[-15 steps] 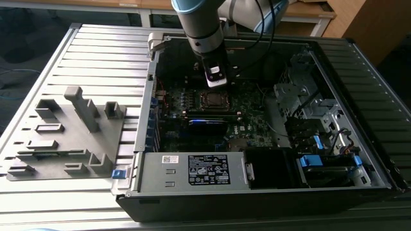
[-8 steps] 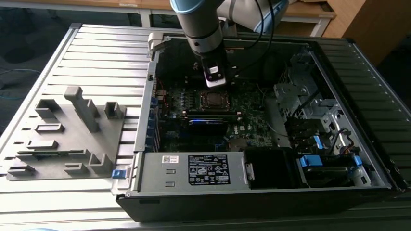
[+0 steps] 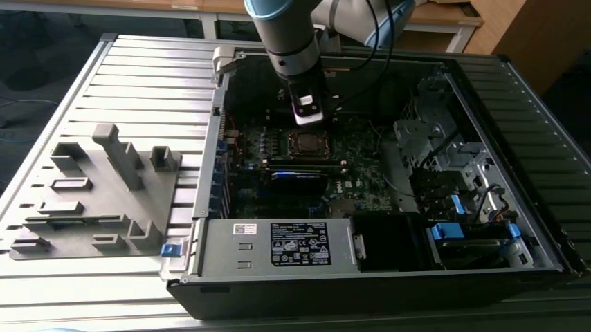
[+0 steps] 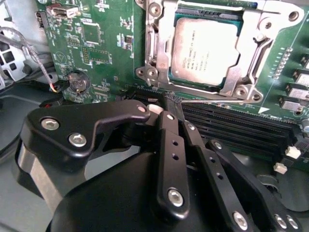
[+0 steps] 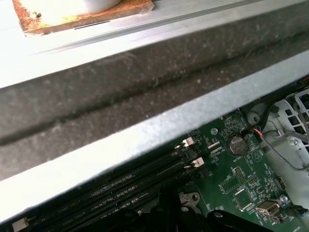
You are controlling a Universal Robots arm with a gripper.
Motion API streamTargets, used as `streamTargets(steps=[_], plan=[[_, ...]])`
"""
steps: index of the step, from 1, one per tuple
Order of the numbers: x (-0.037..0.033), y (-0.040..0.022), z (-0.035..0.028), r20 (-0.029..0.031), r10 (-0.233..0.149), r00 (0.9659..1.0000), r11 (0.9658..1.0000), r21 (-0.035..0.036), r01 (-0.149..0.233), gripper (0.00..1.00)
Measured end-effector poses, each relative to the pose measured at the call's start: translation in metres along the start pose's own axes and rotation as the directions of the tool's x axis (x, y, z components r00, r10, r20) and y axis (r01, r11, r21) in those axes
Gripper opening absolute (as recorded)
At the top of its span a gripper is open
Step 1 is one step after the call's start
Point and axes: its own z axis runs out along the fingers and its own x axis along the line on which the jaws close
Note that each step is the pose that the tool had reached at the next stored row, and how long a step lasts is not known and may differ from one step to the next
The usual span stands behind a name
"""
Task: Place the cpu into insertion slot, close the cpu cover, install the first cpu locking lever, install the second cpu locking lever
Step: 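Install the first cpu locking lever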
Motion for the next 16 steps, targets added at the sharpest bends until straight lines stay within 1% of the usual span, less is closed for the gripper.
streamTargets(steps=[8, 12, 16], plan=[[0.0013, -0.0002, -0.0002, 0.0032, 0.024, 0.9997, 0.9997, -0.0027, -0.024, 0.11], [0.0033, -0.0011, -0.001, 0.0025, 0.035, 0.9994, 0.9993, -0.0075, -0.035, 0.11], [0.0038, -0.0012, -0.0011, 0.0027, 0.048, 0.9989, 0.9988, -0.0113, -0.048, 0.11]])
